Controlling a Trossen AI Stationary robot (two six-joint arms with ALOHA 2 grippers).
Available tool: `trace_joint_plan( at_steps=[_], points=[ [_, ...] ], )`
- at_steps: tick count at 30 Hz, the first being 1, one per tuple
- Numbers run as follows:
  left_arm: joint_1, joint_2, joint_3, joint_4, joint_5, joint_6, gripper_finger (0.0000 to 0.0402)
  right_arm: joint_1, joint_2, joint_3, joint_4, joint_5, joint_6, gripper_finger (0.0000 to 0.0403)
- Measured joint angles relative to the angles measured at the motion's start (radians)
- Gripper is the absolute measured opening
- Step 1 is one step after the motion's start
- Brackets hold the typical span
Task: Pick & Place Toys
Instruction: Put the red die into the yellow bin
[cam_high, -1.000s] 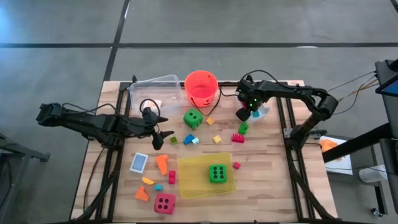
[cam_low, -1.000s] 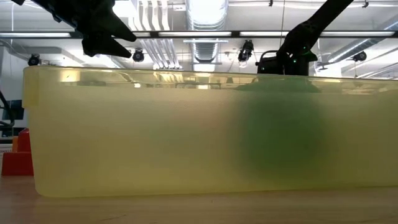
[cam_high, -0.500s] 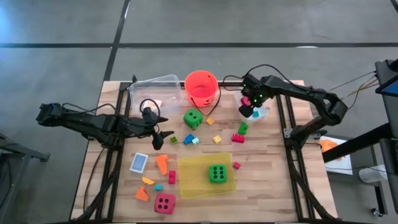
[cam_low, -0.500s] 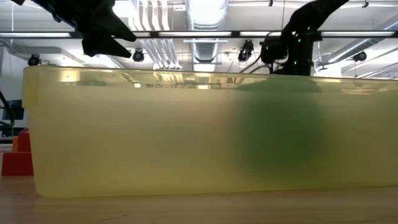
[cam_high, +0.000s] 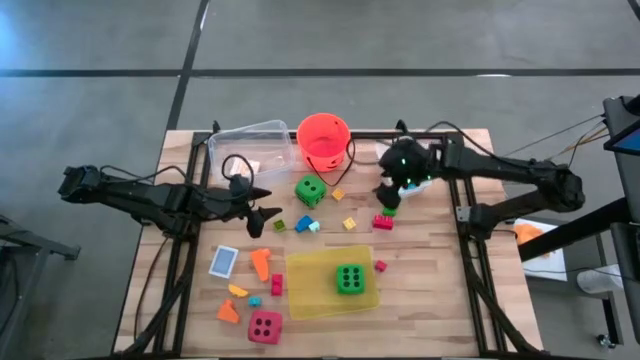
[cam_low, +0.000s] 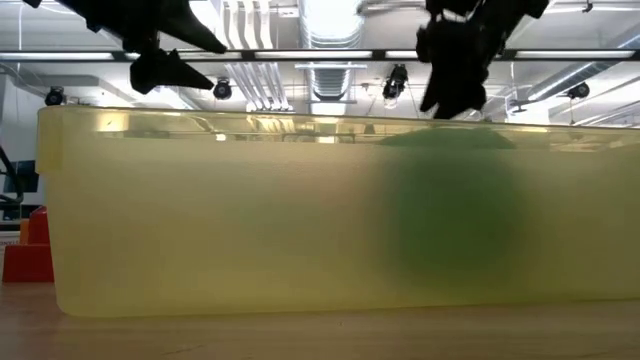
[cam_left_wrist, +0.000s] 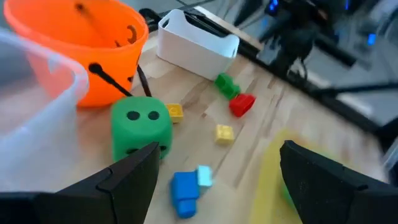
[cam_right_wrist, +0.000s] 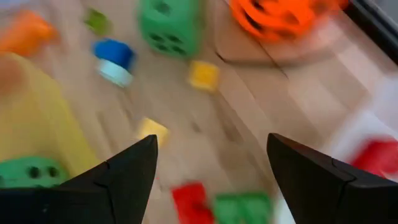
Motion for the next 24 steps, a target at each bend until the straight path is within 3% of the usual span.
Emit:
trace_joint_plan(
  at_steps=[3,7,13,16,20,24],
  points=[
    [0.0,0.0,0.0,0.018,0.053,-0.051,0.0319,0.098,-0.015,-0.036,0.122,0.06,0.005,0.0297],
    [-0.029,0.024,0.029,0.034,0.247,-0.104,0.0319,0.205,-0.013,-0.103,0.301,0.089,0.005,0.0297],
    [-0.22,0.143,0.138,-0.132,0.179,-0.096,0.0319,0.304,0.005,-0.23,0.571,0.09,0.009,0.0297],
    [-0.311,0.215,0.219,-0.259,0.17,-0.136,0.0319,0.317,0.016,-0.258,0.612,0.083,0.02,0.0297],
    [-0.397,0.296,0.309,-0.403,0.175,-0.385,0.0319,0.316,0.011,-0.256,0.616,0.083,0.041,0.0297],
    [-0.429,0.353,0.345,-0.483,0.209,-0.857,0.0319,0.317,0.018,-0.248,0.617,0.083,0.042,0.0297]
  ],
)
